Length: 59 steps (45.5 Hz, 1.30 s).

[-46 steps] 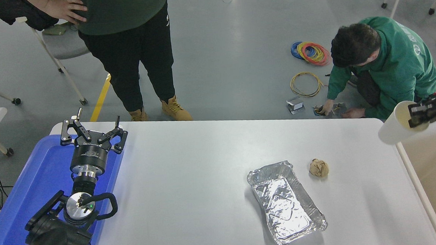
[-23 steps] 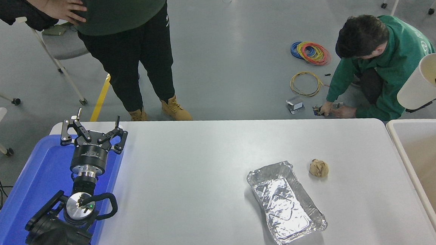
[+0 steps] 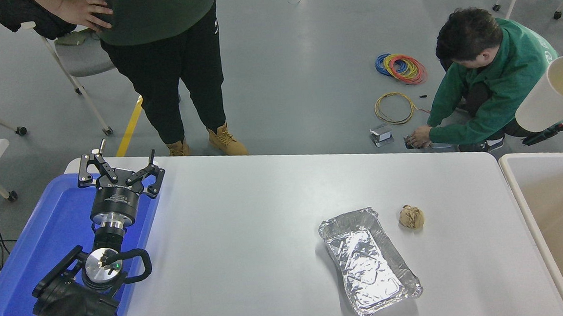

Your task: Pick up paper cup place in dustbin

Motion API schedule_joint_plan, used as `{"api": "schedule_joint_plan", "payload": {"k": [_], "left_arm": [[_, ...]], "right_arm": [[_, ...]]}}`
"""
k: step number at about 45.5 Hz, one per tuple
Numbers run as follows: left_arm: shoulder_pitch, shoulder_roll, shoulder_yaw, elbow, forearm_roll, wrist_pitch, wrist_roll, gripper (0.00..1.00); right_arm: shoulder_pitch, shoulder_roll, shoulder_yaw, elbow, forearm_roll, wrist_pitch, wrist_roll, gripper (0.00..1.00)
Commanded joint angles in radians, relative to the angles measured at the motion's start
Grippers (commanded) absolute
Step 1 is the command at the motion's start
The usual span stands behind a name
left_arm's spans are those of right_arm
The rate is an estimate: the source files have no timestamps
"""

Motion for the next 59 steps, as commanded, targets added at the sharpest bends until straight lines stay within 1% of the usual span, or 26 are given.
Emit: {"api": "schedule_joint_plan", "payload": {"k": [1,10,18,32,38,40,43,52,59], "left_arm": [[0.0,0.0,0.0,0.0,0.0,0.0,0.0,1.0],[0.0,0.0,0.0,0.0,0.0,0.0,0.0,1.0],[0.0,0.0,0.0,0.0,0.0,0.0,0.0,1.0],[0.0,0.0,0.0,0.0,0.0,0.0,0.0,1.0],[0.0,0.0,0.0,0.0,0.0,-0.001,0.0,1.0],[0.0,-0.002,0.0,0.0,0.0,0.0,0.0,1.0],[0.0,-0.002,0.0,0.0,0.0,-0.001,0.0,1.0],[0.0,0.0,0.0,0.0,0.0,0.0,0.0,1.0],[0.0,-0.002,0.0,0.0,0.0,-0.001,0.0,1.0]], "right_arm": [[-0.063,-0.017,0.01,-0.044,-0.004,-0.015,0.0,0.0],[-0.194,-0.045,0.037,-0.197,-0.004,-0.026,0.0,0.0],[-0.433,-0.049,0.14,-0.439,0.011,-0.049,0.0,0.0],[-0.816,-0.045,0.295,-0.772,0.017,-0.176,-0.01,0.0],[-0.962,-0.036,0.34,-0.857,0.071,-0.262,-0.019,0.0],[-1.004,-0.031,0.341,-0.892,0.089,-0.288,-0.031,0.0],[-1.057,-0.023,0.344,-0.938,0.12,-0.32,-0.065,0.0],[-1.189,-0.016,0.37,-0.964,0.224,-0.463,-0.198,0.0],[-1.297,0.006,0.419,-0.967,0.264,-0.587,-0.256,0.0]]}}
